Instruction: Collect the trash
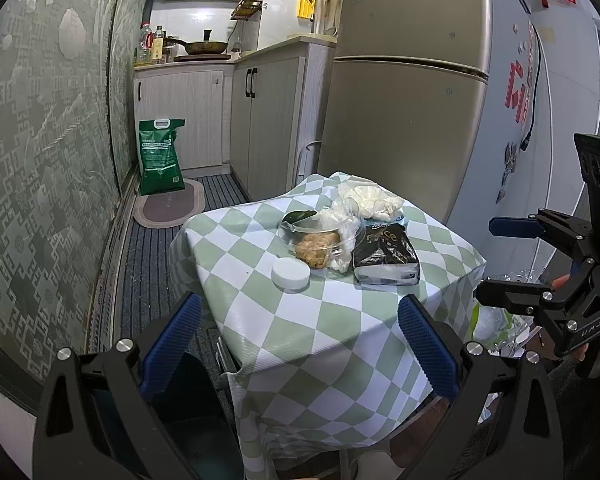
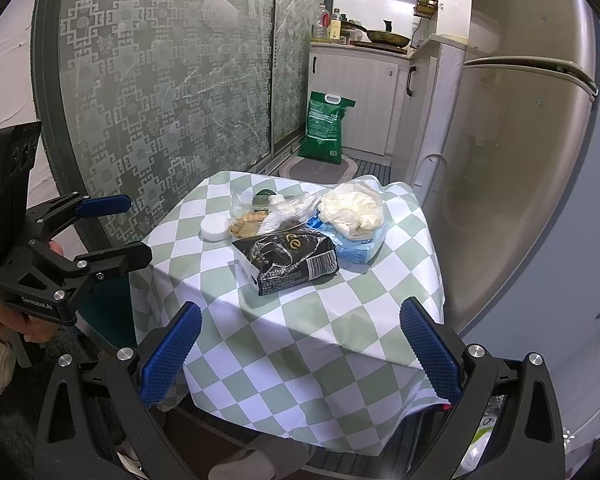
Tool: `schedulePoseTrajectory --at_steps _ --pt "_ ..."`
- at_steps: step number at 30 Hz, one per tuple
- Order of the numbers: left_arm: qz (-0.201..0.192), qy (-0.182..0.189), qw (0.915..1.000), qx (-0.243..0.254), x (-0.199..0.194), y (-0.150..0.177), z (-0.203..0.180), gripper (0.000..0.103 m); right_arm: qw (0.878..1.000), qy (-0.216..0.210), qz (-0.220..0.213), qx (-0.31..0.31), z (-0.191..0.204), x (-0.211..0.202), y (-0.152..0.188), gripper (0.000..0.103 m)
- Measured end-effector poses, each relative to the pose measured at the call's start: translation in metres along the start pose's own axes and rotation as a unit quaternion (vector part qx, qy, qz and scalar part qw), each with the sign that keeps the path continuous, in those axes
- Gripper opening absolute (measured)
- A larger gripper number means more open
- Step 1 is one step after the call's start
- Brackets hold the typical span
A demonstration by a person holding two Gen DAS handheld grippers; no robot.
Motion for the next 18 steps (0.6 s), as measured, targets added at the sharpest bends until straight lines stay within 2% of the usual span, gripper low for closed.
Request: schedulePoseTrajectory --at_steps 18 --pt "0.000 -0.001 1.0000 0.003 -0.0028 -0.0032 -0.0036 0.100 1.000 0.001 -0.002 0.001 -0.0002 -0.0016 -0.0016 0.100"
Point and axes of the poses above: each gripper's, at about its wrist camera, not at the fingertips, and x roughly the way its jaws point, z to its left, y to its underside, the point moved 4 cm from there along x, roughly the way its jaws point, and after that the axes turned 13 degrees about y, right-handed, at the moved point
